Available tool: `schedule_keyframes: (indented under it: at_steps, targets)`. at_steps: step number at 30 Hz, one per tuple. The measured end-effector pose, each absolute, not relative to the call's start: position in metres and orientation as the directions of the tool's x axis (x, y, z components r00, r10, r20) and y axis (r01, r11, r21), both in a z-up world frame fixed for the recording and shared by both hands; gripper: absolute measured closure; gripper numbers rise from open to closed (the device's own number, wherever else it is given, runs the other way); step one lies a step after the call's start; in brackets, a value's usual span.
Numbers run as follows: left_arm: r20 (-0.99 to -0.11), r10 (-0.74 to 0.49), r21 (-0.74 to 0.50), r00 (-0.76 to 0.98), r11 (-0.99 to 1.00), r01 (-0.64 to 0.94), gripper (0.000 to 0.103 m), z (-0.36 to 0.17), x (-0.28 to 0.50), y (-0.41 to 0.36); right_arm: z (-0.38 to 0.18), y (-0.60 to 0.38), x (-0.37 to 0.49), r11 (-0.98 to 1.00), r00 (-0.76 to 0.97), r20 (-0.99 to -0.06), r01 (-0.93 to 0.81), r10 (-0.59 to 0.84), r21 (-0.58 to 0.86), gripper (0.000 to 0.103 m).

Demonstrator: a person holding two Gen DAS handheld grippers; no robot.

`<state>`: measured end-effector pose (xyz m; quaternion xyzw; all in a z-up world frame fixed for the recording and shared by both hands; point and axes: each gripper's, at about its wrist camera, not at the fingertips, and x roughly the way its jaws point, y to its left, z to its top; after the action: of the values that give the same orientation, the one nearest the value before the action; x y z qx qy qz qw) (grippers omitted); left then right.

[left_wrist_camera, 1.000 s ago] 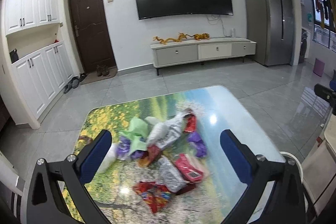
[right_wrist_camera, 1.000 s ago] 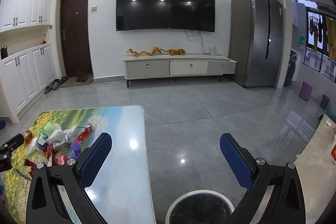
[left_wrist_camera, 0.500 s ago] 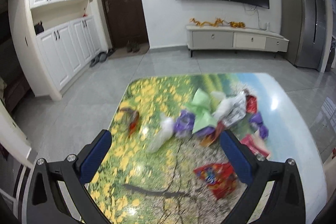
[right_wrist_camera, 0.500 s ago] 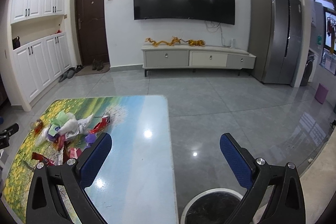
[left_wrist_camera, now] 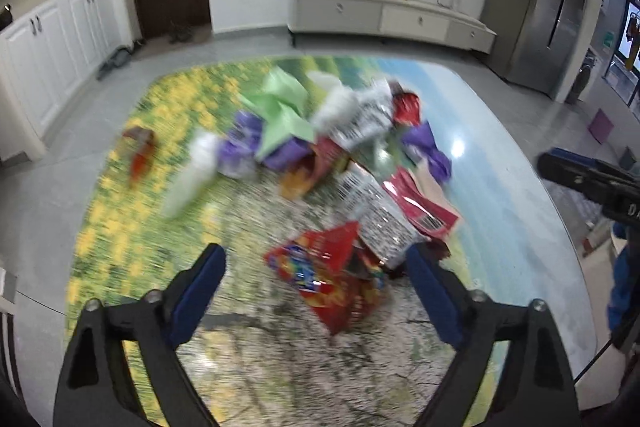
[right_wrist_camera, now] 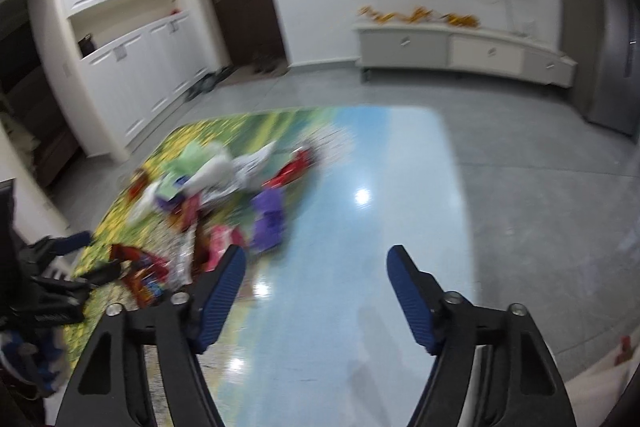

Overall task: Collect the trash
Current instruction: 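Grasp the red chip bag with the left tool while the right tool grasps the pink box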

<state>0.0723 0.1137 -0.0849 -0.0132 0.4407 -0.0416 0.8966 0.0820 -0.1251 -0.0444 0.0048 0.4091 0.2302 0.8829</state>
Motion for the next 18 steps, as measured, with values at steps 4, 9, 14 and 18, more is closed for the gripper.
schedule_keyframes:
  at_steps: [4, 9, 14, 18]
  targets:
    - [-0.817, -0.105, -0.090, 0.567, 0.994, 0.054, 0.030, -0.103, 0.082, 0.116, -0.061, -0.099, 0.090, 0.852, 0.471, -0.745, -0.462, 0.472, 0.247, 0.046]
    - [-0.841, -0.116, -0.119, 0.528, 0.992, 0.029, 0.042, -0.117, 0.086, 0.128, -0.081, -0.074, 0.100, 0.809, 0.383, -0.764, -0.508, 0.520, 0.296, 0.050]
    - [-0.846, -0.122, -0.123, 0.520, 0.992, 0.032, 0.059, -0.123, 0.085, 0.132, -0.099, -0.052, 0.110, 0.789, 0.327, -0.783, -0.530, 0.530, 0.312, 0.056]
    - [-0.837, -0.112, -0.111, 0.536, 0.993, 0.034, 0.064, -0.122, 0.081, 0.131, -0.112, -0.040, 0.116, 0.790, 0.306, -0.800, -0.531, 0.516, 0.307, 0.067]
